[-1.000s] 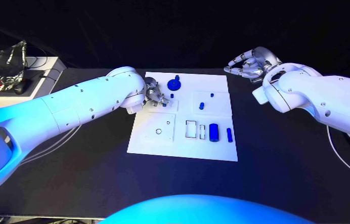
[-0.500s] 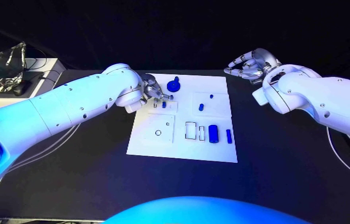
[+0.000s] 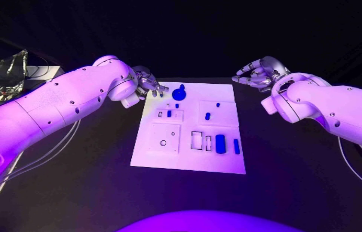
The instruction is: Assemble the parts on the task board
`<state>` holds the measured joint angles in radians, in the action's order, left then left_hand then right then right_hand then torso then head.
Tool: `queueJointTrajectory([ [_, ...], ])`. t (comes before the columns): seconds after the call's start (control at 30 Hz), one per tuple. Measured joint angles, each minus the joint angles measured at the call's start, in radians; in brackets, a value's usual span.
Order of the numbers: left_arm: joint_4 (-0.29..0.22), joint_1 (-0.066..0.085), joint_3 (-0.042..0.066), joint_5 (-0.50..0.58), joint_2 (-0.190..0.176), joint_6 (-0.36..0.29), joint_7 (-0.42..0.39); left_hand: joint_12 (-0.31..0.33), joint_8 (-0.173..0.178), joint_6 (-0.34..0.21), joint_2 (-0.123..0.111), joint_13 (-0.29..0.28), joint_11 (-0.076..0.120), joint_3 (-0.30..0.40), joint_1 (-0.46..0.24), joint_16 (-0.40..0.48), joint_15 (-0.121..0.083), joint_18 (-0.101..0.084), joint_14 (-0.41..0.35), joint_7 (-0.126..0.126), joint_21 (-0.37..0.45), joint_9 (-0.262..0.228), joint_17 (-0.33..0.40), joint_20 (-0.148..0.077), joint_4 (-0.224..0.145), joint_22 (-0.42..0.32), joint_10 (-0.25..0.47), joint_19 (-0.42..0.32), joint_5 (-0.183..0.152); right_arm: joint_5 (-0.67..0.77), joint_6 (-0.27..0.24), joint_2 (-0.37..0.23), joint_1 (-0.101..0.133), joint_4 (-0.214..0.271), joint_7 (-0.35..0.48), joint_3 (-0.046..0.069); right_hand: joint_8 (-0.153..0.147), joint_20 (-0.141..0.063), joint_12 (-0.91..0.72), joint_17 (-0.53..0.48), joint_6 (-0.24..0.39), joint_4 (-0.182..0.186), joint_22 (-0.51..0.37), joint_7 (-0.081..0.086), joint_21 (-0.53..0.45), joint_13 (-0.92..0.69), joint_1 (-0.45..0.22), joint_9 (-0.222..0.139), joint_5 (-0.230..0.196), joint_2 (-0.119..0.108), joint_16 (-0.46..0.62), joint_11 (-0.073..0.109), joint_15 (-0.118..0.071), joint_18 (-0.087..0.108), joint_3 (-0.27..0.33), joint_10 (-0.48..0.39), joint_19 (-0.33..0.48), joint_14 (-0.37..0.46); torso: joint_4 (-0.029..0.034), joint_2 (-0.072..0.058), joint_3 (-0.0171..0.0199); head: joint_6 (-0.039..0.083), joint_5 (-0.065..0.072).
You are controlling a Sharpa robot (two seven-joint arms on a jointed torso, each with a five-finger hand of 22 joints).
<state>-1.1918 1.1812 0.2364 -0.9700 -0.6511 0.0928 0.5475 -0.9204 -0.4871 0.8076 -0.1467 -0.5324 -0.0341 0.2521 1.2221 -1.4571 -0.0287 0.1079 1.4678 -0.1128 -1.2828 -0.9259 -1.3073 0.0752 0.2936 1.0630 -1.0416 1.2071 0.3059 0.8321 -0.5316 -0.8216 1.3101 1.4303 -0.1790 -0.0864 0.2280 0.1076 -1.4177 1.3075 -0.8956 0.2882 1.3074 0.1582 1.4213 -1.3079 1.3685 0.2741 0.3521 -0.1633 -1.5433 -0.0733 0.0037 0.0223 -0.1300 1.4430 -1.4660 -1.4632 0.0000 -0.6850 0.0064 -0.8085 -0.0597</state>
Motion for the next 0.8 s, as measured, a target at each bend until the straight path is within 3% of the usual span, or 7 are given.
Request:
queueJointTrajectory([
  [0.1,0.029,0.003,0.002,-0.003,0.013,0.001,-0.003,0.000,0.002,-0.002,-0.022,0.004,-0.004,0.004,-0.022,0.000,0.004,0.000,-0.003,-0.002,0.000,0.020,0.000,0.003,0.001,-0.002,0.004,-0.003,-0.006,0.000,0.000,-0.001,0.000,0.001,0.000,0.000,0.000,0.000,0.000,0.000,0.000,0.000,0.000,0.000,0.000,0.000,0.000,0.000,0.000,0.000,0.000,0.000,0.000,0.000,0.000,0.000,0.000,0.000,-0.0004,-0.002,-0.0004,0.008,0.000],
  [0.23,0.077,0.012,0.003,-0.011,0.042,-0.004,-0.006,-0.005,0.002,-0.003,-0.035,0.006,-0.004,0.003,-0.035,0.000,0.004,0.000,-0.003,-0.003,0.000,0.031,0.000,0.005,0.001,-0.002,0.004,-0.002,-0.006,0.000,0.000,-0.002,0.000,0.003,0.001,0.000,0.004,0.000,0.000,0.000,0.000,0.000,0.000,0.000,0.000,0.000,0.000,0.001,0.000,0.000,0.000,0.000,0.000,0.000,0.000,0.000,0.000,0.000,-0.0011,-0.005,-0.0014,0.017,0.001],
  [0.53,0.199,0.041,0.004,-0.047,0.113,-0.024,-0.010,-0.009,0.002,-0.003,-0.031,0.008,-0.007,-0.013,-0.055,0.000,0.008,0.000,0.001,-0.003,0.000,0.040,0.000,0.009,0.002,0.001,0.007,0.002,-0.010,0.000,-0.001,-0.002,0.001,0.005,0.001,0.000,0.004,0.000,0.000,0.000,0.000,0.000,0.000,0.000,0.000,0.000,0.000,0.001,0.000,0.000,0.000,0.000,0.000,0.000,0.000,0.000,0.000,0.000,-0.0047,-0.013,-0.0035,0.034,-0.002],
  [0.8,0.302,0.049,-0.021,-0.070,0.167,-0.018,-0.010,-0.013,0.002,-0.007,-0.031,0.009,-0.007,-0.013,-0.055,0.000,0.008,0.000,0.001,-0.007,0.000,0.045,0.000,0.009,0.002,0.001,0.007,0.002,-0.010,0.000,-0.001,0.000,0.001,0.005,0.002,0.000,0.004,0.000,0.000,0.000,0.000,0.000,0.000,0.000,0.000,0.000,0.000,0.001,0.000,0.000,0.000,0.000,0.000,0.000,0.000,0.000,0.000,0.000,-0.0058,-0.022,-0.0058,0.046,-0.005],
])
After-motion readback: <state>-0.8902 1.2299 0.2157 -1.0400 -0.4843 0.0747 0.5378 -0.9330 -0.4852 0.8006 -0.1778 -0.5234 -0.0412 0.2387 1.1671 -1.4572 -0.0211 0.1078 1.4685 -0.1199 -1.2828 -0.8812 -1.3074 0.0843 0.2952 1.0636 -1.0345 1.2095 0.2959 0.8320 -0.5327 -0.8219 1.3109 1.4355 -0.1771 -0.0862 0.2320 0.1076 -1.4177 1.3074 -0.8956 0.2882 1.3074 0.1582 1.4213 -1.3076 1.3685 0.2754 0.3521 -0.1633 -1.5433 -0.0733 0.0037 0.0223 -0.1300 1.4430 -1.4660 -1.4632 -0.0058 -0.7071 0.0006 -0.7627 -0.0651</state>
